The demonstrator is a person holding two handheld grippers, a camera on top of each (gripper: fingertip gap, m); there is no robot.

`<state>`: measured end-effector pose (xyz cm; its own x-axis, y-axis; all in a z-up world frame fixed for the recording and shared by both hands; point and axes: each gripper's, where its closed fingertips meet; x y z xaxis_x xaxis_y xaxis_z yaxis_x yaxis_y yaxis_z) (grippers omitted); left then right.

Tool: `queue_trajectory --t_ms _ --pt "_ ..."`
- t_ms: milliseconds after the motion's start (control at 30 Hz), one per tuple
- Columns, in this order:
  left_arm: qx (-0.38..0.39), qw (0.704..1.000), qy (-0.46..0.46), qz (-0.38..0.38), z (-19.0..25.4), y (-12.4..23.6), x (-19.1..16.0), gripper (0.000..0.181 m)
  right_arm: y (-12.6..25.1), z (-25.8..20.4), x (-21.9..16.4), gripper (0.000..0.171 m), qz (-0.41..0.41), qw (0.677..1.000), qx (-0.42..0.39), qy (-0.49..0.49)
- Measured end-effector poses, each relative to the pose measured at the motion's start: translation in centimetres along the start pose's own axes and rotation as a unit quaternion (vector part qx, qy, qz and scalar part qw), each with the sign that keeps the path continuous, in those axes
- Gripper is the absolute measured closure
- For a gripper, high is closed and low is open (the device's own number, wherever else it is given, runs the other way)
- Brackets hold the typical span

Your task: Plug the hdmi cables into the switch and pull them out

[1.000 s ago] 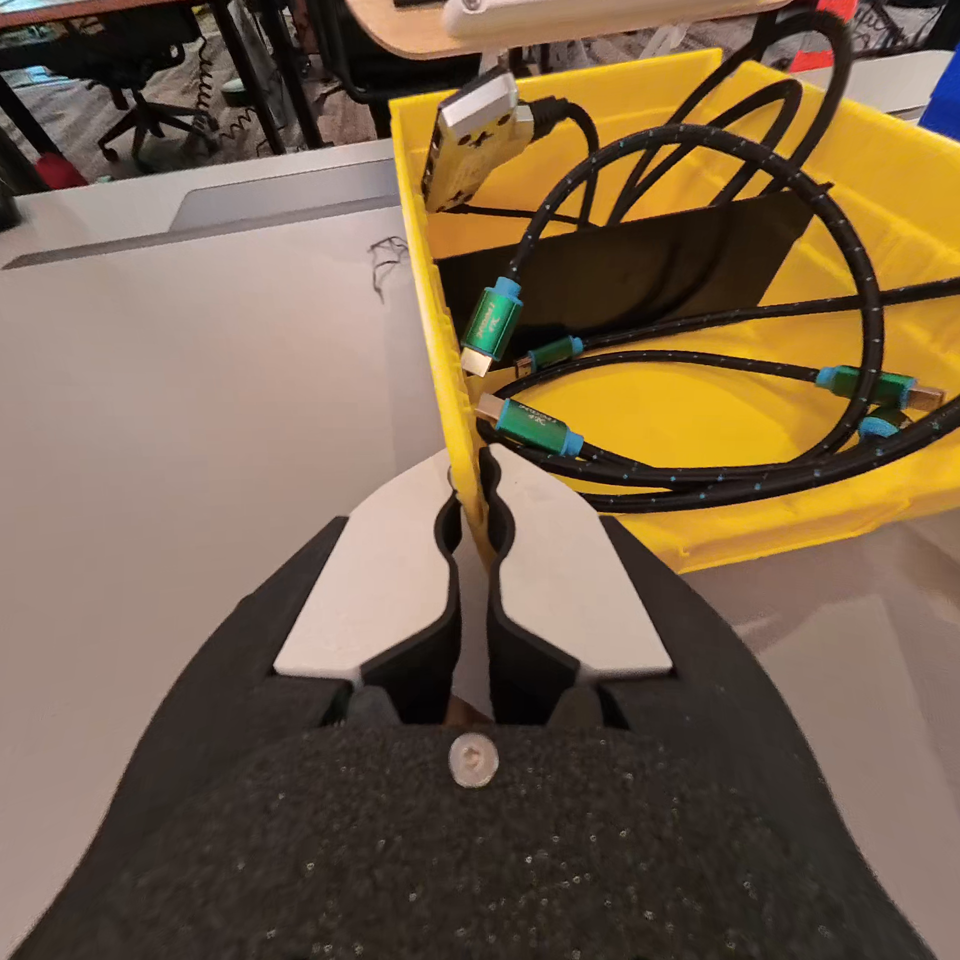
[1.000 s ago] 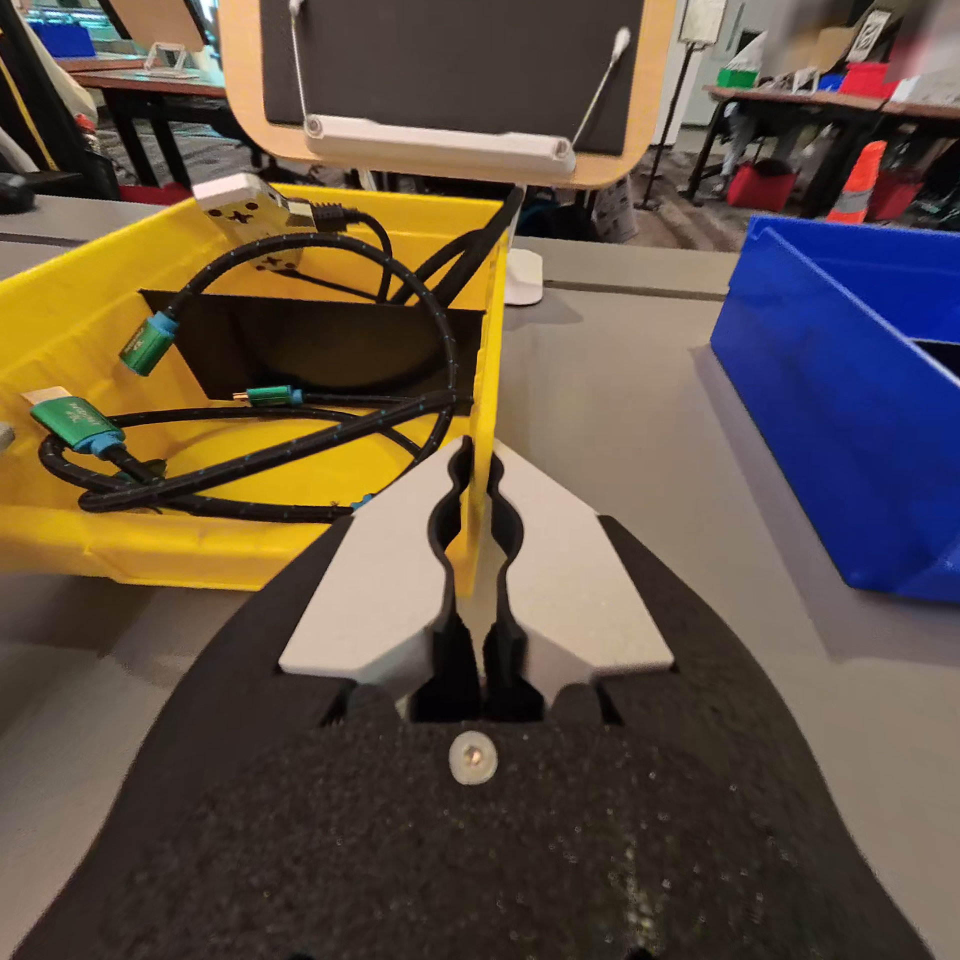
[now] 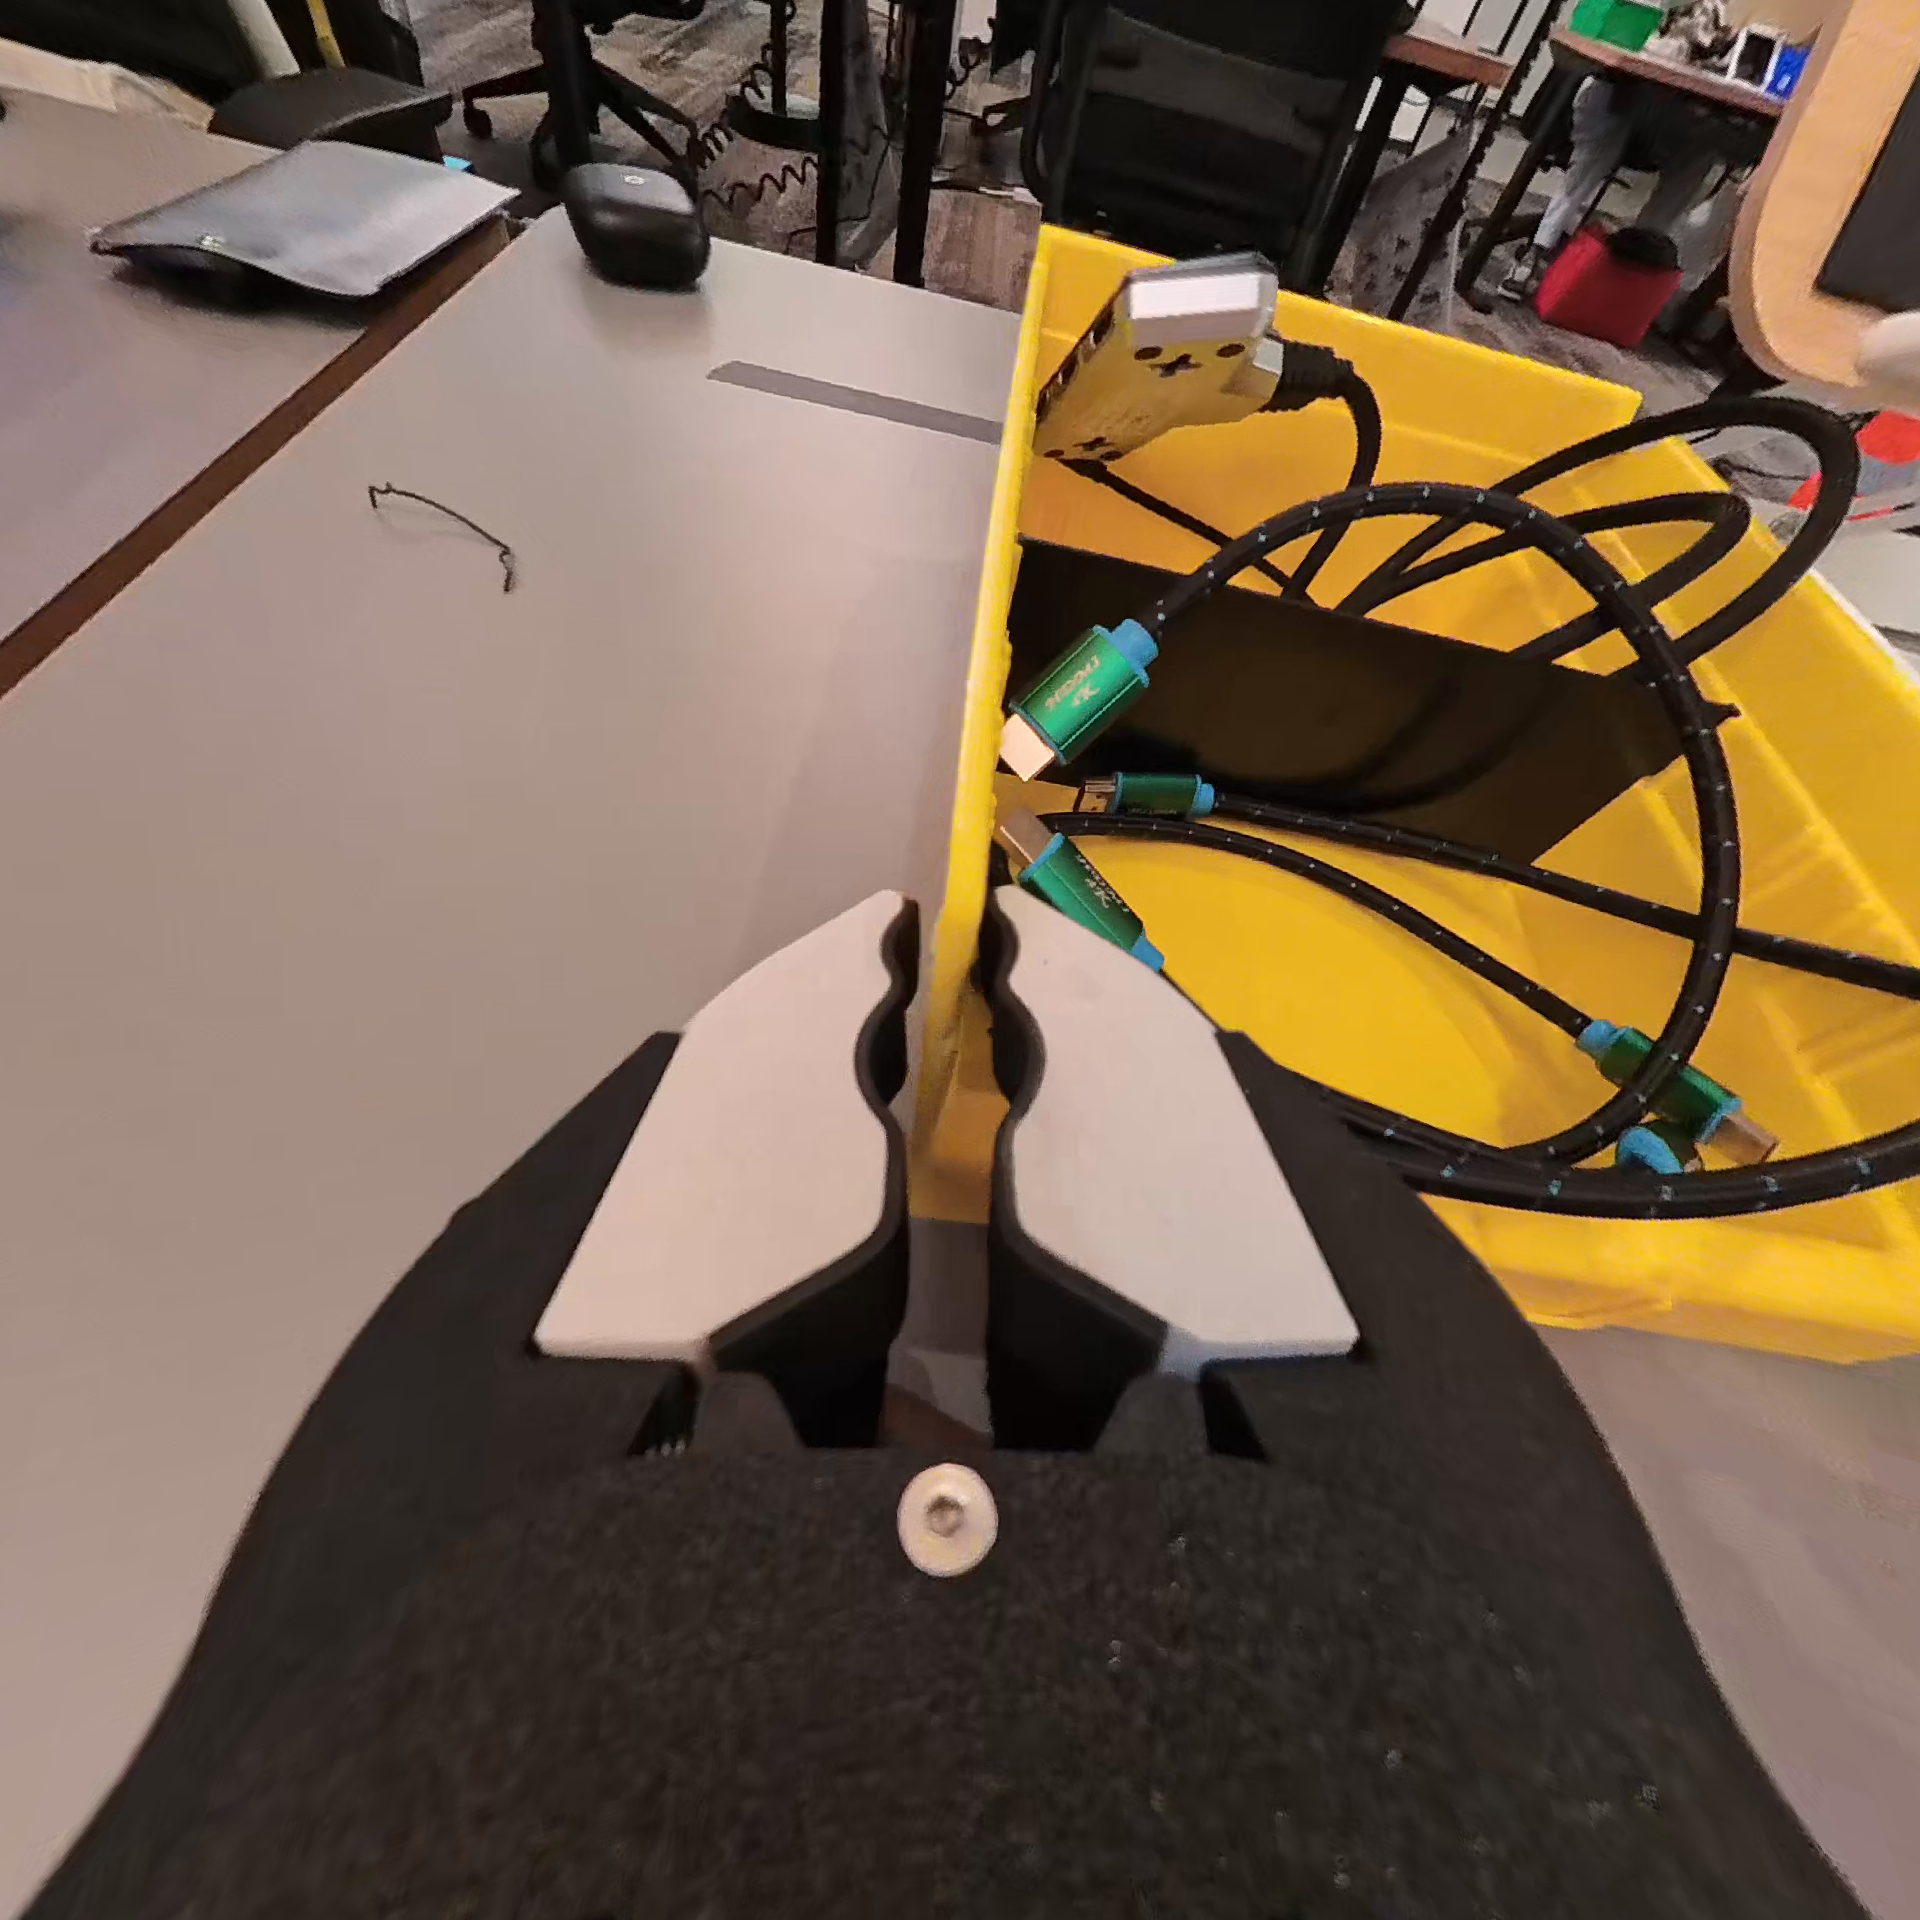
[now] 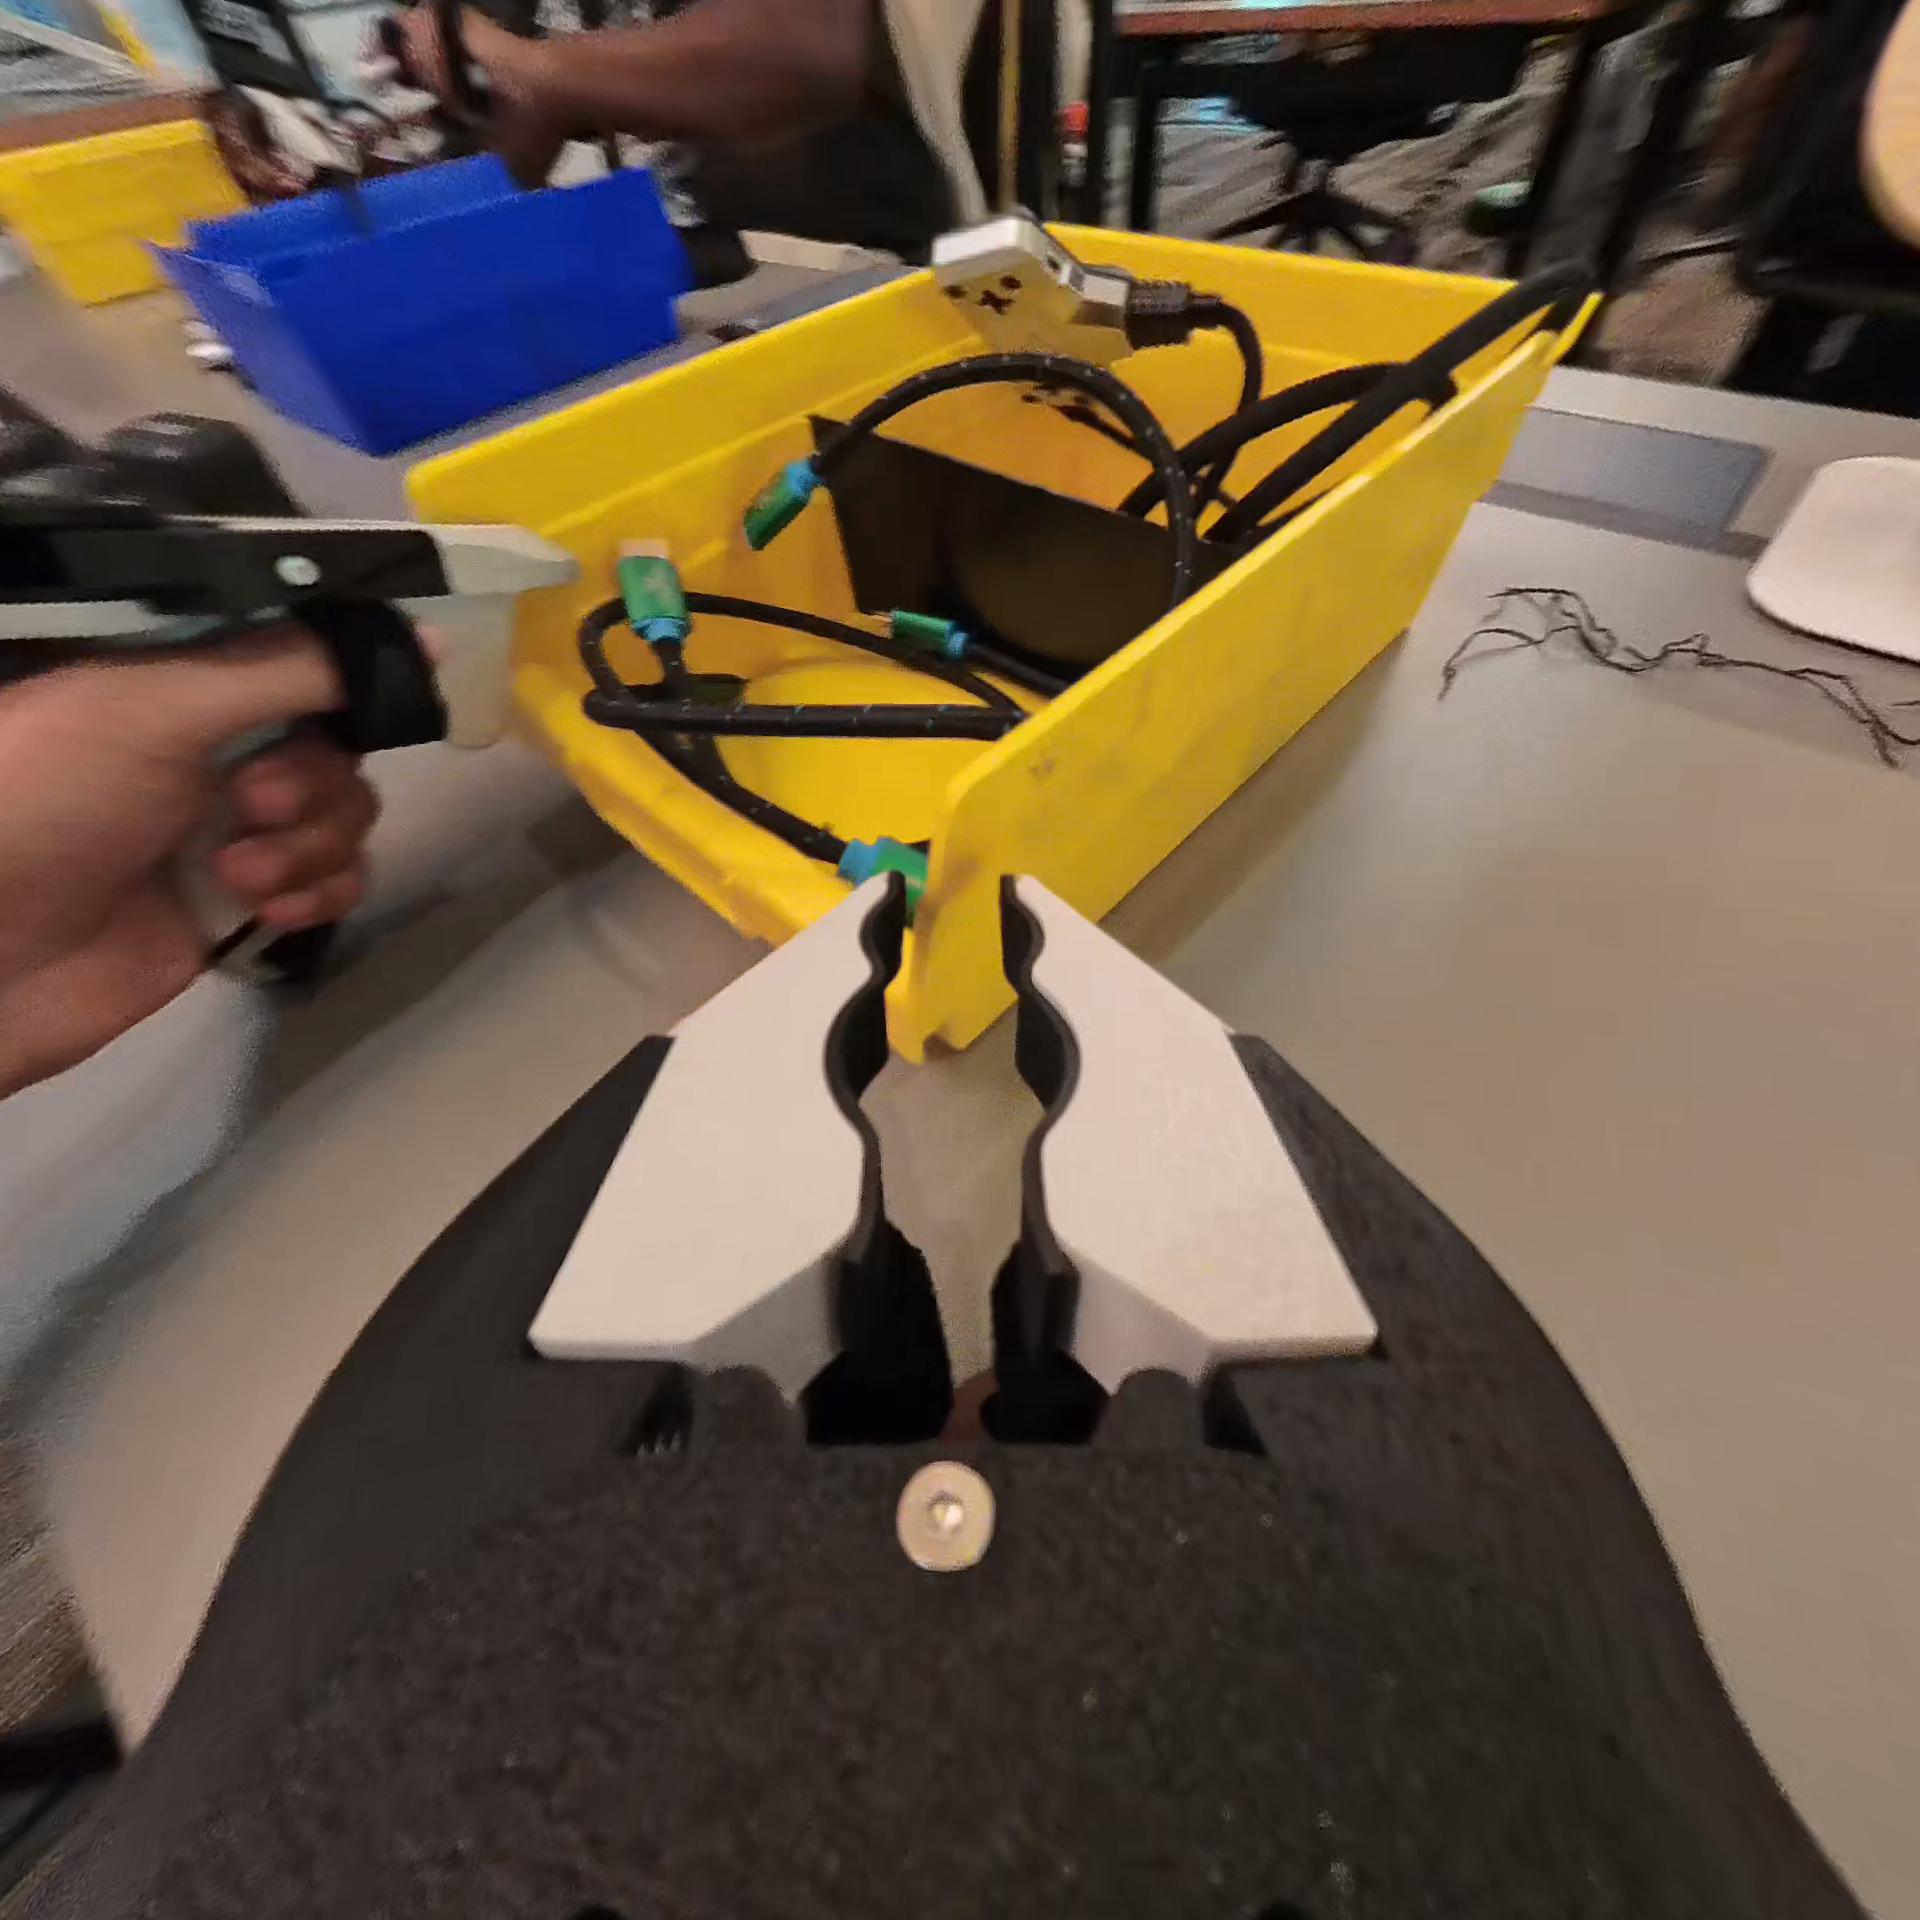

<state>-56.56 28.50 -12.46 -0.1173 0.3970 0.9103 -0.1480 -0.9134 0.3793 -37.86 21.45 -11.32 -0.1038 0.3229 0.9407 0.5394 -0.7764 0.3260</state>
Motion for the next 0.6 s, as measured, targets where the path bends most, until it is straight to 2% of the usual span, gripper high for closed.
queue_trajectory --t_ms 133,233,367,433,533,600 --pt "0.0 1.0 -0.004 0.007 0.4 0.4 0.2 0.175 5.3 2.1 0.2 0.149 -0.013 0.995 0.091 -0.042" --pt "-0.002 1.0 -0.007 0.009 0.6 0.6 0.1 0.177 10.4 6.5 0.2 0.148 -0.004 0.995 0.078 -0.058" --pt "-0.01 1.0 -0.009 -0.003 1.3 1.1 -0.3 0.177 18.5 14.4 -0.7 0.148 0.022 0.999 -0.007 -0.048" --pt "-0.009 1.0 -0.009 -0.004 1.8 1.5 -0.6 0.163 23.0 18.7 -1.0 0.148 0.048 0.996 -0.056 -0.044" --pt "0.046 0.999 -0.016 -0.004 1.4 2.9 -0.8 0.154 29.3 25.5 -2.5 0.148 0.089 0.985 -0.144 -0.033" --pt "0.074 0.997 -0.009 0.022 1.7 4.7 0.1 0.154 32.7 30.0 -5.2 0.146 0.09 0.973 -0.204 -0.056"
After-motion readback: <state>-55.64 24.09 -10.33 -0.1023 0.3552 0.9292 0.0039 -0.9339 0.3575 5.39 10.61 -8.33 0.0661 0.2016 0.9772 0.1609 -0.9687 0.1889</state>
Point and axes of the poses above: each gripper's, where its closed fingertips meet, y back along the fingers, x out of its top, z = x × y across the jaws, and after that the axes turned 2 degrees about x, right-handed
